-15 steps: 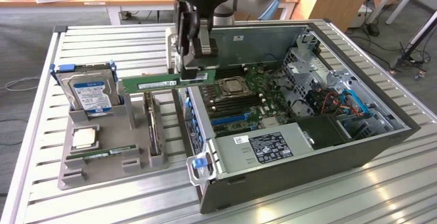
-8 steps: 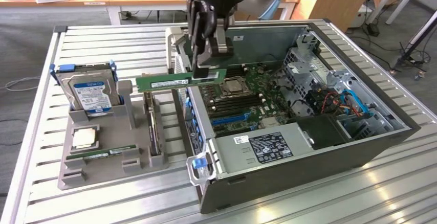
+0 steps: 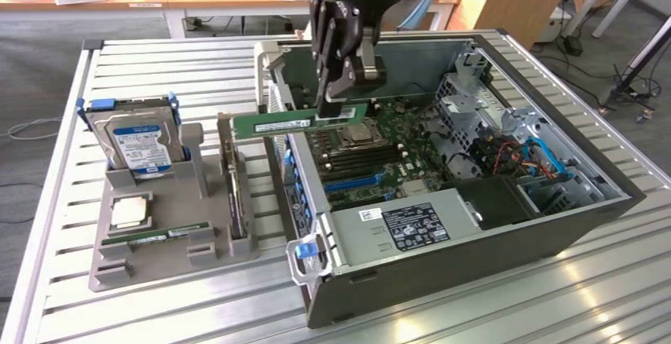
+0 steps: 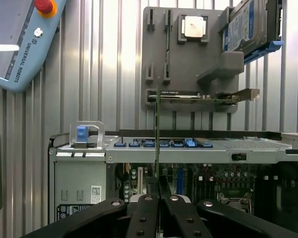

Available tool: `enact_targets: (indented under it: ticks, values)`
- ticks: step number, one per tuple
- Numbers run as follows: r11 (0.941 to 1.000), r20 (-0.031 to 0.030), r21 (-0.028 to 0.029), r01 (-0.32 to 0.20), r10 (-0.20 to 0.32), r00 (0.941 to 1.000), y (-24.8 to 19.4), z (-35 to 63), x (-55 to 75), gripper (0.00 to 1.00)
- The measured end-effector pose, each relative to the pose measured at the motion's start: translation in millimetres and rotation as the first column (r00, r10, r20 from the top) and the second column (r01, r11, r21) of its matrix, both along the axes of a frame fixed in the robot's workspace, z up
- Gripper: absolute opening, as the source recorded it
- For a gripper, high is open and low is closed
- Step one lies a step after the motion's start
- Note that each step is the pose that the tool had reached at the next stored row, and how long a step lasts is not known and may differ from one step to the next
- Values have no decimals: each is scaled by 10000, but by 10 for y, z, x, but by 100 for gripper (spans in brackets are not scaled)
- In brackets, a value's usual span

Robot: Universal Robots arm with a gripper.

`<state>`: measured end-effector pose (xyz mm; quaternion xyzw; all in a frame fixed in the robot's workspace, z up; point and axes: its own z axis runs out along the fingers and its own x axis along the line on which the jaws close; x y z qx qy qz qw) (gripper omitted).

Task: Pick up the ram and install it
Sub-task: 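Pick up the ram and move it above insertion slot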

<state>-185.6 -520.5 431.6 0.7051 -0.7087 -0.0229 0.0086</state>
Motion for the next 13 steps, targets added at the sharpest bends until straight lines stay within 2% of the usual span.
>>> enact_targets:
  ticks: [13]
  values:
    - [10000,0,-1,-26,26,10000,0,0,361,12]
